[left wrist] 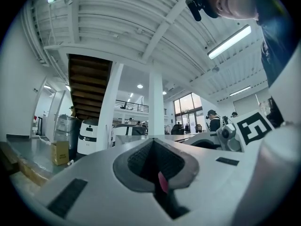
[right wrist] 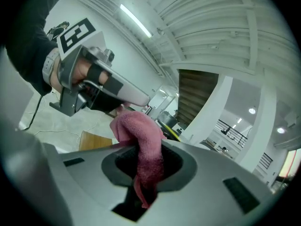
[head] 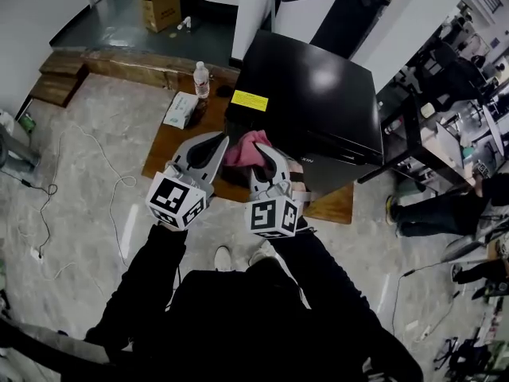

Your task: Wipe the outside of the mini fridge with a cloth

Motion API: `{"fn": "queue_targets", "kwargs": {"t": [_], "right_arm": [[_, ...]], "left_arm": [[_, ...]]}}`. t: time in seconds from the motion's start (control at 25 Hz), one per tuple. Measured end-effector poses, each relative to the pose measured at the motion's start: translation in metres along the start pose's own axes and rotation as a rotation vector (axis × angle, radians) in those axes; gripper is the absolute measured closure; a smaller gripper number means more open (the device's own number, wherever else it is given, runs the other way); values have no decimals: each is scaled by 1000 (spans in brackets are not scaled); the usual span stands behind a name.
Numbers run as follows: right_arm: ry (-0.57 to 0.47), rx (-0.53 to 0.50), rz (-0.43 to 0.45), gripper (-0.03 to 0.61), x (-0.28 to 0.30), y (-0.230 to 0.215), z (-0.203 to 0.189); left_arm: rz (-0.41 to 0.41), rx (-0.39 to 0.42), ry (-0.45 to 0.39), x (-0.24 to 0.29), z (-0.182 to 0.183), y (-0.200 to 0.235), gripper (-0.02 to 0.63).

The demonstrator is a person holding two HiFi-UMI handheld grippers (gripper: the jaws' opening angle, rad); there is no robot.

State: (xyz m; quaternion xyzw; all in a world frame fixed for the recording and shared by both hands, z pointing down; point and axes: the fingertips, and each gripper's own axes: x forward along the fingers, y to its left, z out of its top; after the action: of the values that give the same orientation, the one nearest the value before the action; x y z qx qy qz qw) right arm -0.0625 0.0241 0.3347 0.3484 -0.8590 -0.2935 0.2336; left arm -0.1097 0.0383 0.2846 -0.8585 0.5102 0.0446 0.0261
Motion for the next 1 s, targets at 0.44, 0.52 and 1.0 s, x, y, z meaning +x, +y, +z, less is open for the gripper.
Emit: {"fn": "queue_targets", "kwargs": {"t": [0.44,0.52,1.0], "right_arm": [[102,81,85,506,35,57,-70],[124,94,106,506,41,70,-82],[277,113,249,508,79,171,-190]], "left_arm": [[-39,-34,146,4,-92,1,607],[-50,-44,188,5,-118,0,607],[-38,-137,431,-3,-291,1,607]]}}
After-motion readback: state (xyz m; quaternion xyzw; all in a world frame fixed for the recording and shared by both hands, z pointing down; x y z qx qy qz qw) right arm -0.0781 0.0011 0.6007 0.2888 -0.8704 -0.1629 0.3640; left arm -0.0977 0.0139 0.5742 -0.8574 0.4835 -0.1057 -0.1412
